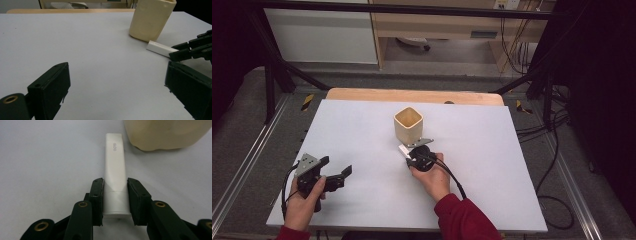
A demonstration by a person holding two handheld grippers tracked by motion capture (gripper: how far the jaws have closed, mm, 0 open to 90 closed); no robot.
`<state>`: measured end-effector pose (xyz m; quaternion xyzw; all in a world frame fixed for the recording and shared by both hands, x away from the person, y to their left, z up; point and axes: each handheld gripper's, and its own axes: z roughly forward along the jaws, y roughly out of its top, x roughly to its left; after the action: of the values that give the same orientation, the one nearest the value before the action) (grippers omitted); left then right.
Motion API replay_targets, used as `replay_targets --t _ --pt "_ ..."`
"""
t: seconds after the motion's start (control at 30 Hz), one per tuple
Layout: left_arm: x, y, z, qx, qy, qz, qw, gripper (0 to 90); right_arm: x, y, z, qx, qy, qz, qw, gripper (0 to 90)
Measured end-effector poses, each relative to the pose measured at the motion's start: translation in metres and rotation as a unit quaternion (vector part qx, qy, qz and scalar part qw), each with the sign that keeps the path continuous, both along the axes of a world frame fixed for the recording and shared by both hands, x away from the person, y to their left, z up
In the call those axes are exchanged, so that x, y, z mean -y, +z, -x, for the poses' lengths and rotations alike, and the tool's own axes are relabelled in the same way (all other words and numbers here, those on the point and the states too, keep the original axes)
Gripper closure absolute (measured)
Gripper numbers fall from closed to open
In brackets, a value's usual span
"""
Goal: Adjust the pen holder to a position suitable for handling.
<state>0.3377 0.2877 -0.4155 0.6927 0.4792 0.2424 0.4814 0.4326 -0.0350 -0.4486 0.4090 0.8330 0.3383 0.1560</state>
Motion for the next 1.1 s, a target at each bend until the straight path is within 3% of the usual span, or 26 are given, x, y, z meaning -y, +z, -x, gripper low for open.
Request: replay_targets --t 0.23,0.7,0.83,0.87,1.1 --pt "0.000 0.000 0.000 0.000 0.001 0.000 1.0000 6.0 0.001 0.001 0.000 0.000 0.009 -0.001 1.0000 67.3" --pt "-0.002 0.000 0.000 0.002 0.004 0.003 1.0000 6.0 0.007 0.009 0.017 0.033 0.040 0.001 0.9986 67.4" --pt "-0.001 0.001 0.000 0.005 0.005 0.005 1.0000 6.0 0.019 0.013 0.027 0.045 0.048 -0.013 0.9977 67.4" --pt "0.000 0.001 0.000 0.006 0.005 0.006 0.9999 6.0 0.027 0.017 0.034 0.053 0.050 -0.025 0.9970 67.4" --pt "0.007 0.001 -0.001 0.009 0.005 0.008 0.9999 6.1 0.058 0.026 0.051 0.075 0.050 -0.049 0.9947 67.4"
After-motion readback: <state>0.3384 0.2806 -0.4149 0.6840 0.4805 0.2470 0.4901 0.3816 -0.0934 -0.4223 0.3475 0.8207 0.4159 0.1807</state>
